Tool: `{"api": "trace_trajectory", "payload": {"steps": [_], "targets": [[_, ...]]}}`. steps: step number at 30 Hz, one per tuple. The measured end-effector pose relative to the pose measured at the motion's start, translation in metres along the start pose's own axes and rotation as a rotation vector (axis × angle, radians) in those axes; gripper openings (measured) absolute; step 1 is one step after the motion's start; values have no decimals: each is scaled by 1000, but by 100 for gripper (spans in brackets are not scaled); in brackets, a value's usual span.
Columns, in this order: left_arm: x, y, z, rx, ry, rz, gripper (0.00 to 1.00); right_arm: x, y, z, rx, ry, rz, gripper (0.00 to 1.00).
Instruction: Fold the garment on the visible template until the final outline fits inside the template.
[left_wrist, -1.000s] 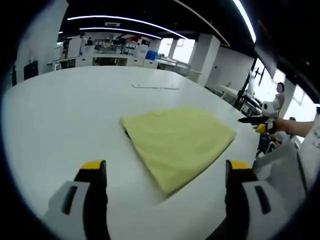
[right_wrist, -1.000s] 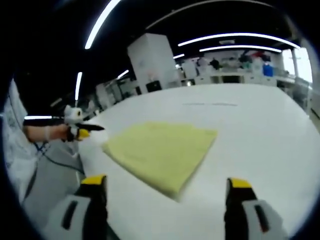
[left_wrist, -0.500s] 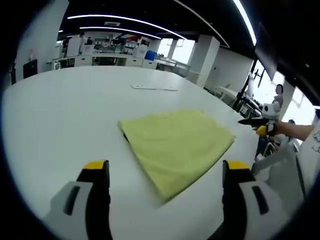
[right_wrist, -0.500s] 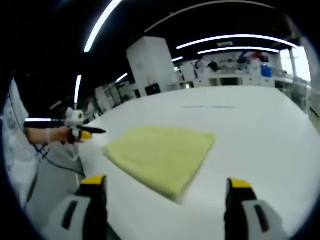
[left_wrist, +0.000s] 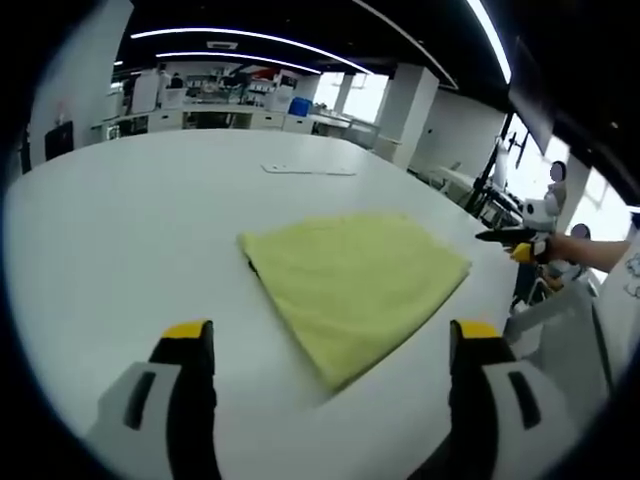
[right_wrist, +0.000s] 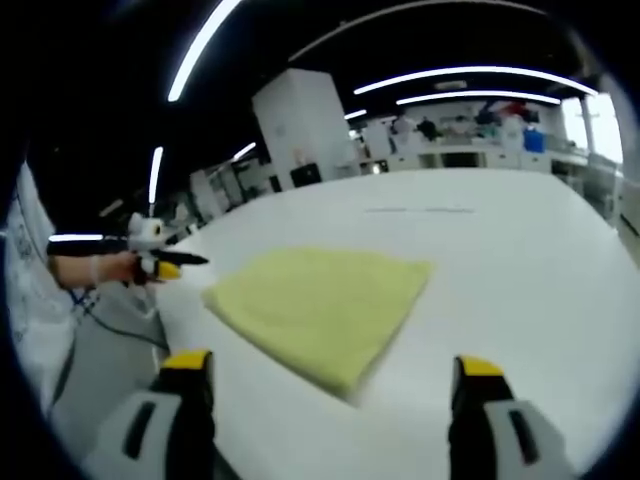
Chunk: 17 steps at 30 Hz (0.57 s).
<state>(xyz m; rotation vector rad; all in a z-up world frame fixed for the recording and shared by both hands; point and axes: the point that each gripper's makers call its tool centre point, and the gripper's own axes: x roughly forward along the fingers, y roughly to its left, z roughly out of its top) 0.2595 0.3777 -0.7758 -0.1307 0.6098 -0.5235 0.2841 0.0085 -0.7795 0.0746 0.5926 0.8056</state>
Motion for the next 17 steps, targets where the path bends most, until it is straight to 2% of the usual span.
{"api": "trace_trajectory", "payload": {"steps": [5, 11, 17], "targets": [[-4, 1, -3, -22, -1, 9, 99, 2, 1, 3, 4, -8, 1, 99], [-2, -4, 0, -18, -1, 1, 99, 9, 1, 1, 0, 13, 16, 99], [-2, -2, -2, 34, 30, 5, 99, 8, -4, 4, -11, 20, 13, 99]]}}
